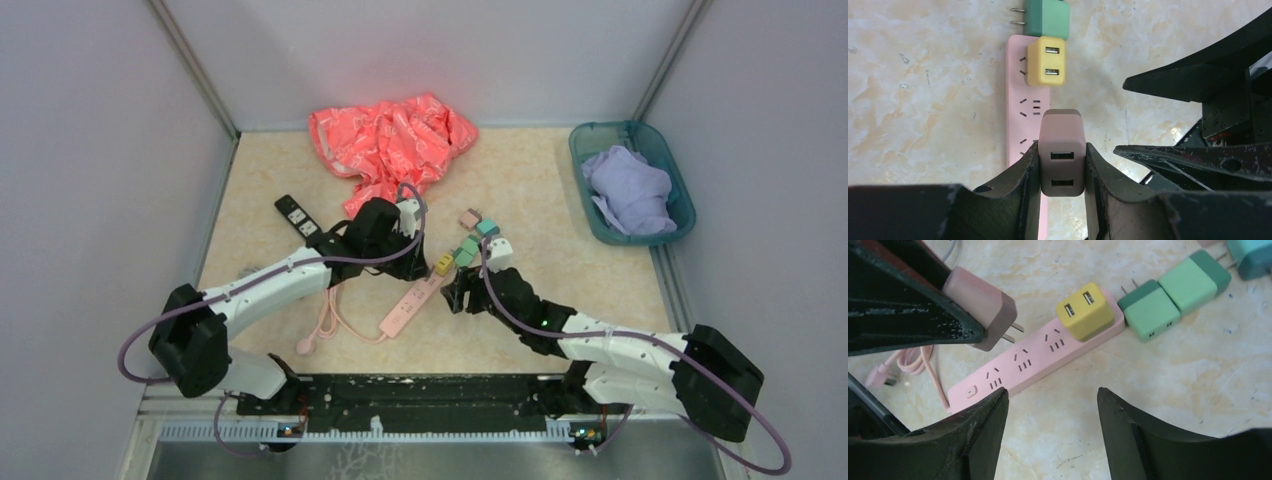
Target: Insert the plug
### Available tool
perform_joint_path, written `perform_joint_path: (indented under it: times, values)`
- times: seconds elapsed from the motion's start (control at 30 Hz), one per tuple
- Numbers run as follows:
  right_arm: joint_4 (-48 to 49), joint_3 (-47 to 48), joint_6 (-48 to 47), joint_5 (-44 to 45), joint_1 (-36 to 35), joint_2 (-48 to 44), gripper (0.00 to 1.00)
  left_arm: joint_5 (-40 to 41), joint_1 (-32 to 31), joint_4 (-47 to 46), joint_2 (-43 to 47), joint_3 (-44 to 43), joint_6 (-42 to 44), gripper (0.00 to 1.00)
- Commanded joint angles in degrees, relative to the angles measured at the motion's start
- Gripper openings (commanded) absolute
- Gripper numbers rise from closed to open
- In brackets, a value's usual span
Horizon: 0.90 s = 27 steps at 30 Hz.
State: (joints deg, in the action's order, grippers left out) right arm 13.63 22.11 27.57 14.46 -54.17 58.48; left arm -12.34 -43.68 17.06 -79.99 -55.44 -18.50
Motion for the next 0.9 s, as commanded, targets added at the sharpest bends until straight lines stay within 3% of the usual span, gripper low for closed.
perform_joint_path:
  times: [0.0, 0.23, 0.87]
  values:
    - [5.88, -2.43, 15.83, 4.13, 0.76, 0.01, 0.65, 5.85, -1.37, 1.07, -1.43, -2.13, 3.36, 0.0]
    - [15.49, -8.17, 27.52, 4.82, 3.01, 2.94, 0.57, 6.52, -2.31, 1.06, -4.28, -3.12, 4.84, 0.0]
    - [36.28, -8.39, 36.03, -6.54, 5.7, 22.12, 0.44, 7.99, -3.99, 1.56, -9.64, -5.45, 6.7, 0.0]
